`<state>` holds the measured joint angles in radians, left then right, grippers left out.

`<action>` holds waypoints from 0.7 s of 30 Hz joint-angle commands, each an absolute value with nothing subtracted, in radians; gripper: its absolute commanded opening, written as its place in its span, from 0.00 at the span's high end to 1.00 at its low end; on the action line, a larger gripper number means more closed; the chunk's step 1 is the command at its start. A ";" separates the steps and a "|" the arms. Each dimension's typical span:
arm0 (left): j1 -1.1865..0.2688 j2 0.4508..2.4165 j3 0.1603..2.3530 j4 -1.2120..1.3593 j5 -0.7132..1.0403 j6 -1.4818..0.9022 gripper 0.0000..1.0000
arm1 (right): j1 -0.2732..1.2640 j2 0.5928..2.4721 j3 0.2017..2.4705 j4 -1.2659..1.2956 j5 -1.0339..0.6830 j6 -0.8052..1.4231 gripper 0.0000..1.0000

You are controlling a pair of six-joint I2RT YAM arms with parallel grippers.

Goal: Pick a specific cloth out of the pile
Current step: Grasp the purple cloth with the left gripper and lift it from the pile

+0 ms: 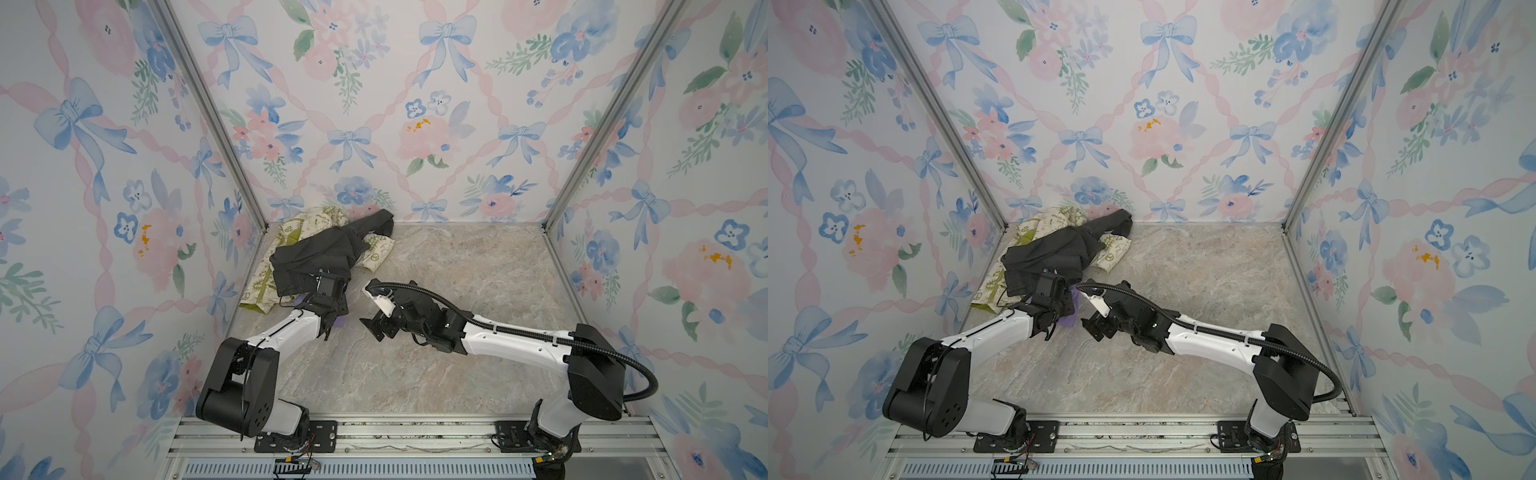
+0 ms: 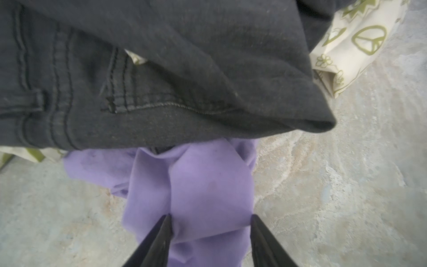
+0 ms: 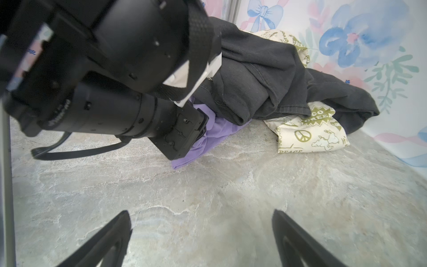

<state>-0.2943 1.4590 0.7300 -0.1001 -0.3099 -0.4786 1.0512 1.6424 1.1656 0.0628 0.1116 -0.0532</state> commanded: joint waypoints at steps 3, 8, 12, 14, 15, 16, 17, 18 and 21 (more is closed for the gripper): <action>-0.296 1.529 0.754 -0.116 -0.274 -0.506 0.76 | 1.058 1.676 1.206 0.074 0.075 -0.071 0.03; -0.296 1.535 0.791 -0.116 -0.242 -0.518 1.00 | 1.055 1.674 1.194 0.068 0.047 -0.061 0.03; -0.297 1.472 0.820 -0.115 -0.231 -0.505 1.00 | 1.055 1.661 1.165 0.079 0.050 -0.052 0.03; -0.296 1.431 0.835 -0.115 -0.214 -0.493 1.00 | 1.054 1.661 1.153 0.079 0.049 -0.049 0.03; -0.297 1.411 0.843 -0.114 -0.210 -0.489 1.00 | 1.053 1.660 1.149 0.078 0.049 -0.049 0.03; -0.296 1.392 0.851 -0.113 -0.206 -0.485 1.00 | 1.054 1.661 1.144 0.080 0.048 -0.049 0.03; -0.296 1.378 0.859 -0.114 -0.204 -0.480 1.00 | 1.053 1.661 1.141 0.080 0.048 -0.049 0.03; -0.296 1.362 0.868 -0.112 -0.200 -0.472 1.00 | 1.053 1.647 1.138 0.083 0.049 -0.049 0.03; -0.295 1.324 0.896 -0.112 -0.194 -0.458 1.00 | 1.054 1.626 1.126 0.095 0.057 -0.045 0.03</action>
